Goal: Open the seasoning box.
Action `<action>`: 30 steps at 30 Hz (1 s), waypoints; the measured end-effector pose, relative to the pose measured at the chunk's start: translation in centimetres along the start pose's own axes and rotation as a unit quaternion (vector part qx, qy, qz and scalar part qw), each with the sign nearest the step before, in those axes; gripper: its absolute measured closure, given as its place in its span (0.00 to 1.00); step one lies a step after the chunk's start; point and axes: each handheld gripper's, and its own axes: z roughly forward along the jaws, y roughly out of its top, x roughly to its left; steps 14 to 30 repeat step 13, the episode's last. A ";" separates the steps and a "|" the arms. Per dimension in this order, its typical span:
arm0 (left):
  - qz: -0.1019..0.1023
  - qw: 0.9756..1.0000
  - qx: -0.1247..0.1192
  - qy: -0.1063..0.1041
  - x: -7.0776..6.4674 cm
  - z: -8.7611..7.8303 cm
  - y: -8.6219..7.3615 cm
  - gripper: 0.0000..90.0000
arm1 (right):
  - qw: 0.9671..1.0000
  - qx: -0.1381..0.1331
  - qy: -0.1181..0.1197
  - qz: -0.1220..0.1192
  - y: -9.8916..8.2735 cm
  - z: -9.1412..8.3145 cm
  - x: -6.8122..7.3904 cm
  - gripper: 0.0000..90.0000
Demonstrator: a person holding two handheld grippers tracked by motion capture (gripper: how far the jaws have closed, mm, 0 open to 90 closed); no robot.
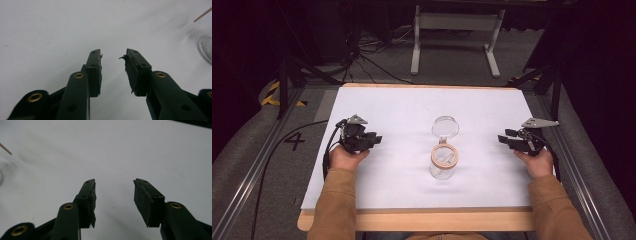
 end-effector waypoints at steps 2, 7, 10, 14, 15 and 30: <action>0.004 1.000 0.000 0.003 -0.1 0.5 -0.3 0.72 | 1.000 0.015 0.005 0.016 -0.4 0.7 -0.2 0.59; 0.022 1.000 0.014 0.007 -0.6 1.3 -0.5 0.69 | 1.000 0.028 -0.003 0.003 -1.1 1.5 0.0 0.58; 0.025 1.000 0.011 0.006 -0.6 1.4 -0.5 0.68 | 1.000 0.024 -0.002 0.001 -1.1 1.6 0.1 0.57; 0.026 1.000 0.004 0.003 -0.7 1.5 -0.4 0.66 | 1.000 0.010 0.000 -0.005 -1.2 1.6 0.2 0.52; 0.026 1.000 0.004 0.003 -0.7 1.5 -0.4 0.66 | 1.000 0.010 0.000 -0.005 -1.2 1.6 0.2 0.52; 0.026 1.000 0.004 0.003 -0.7 1.5 -0.4 0.66 | 1.000 0.010 0.000 -0.005 -1.2 1.6 0.2 0.52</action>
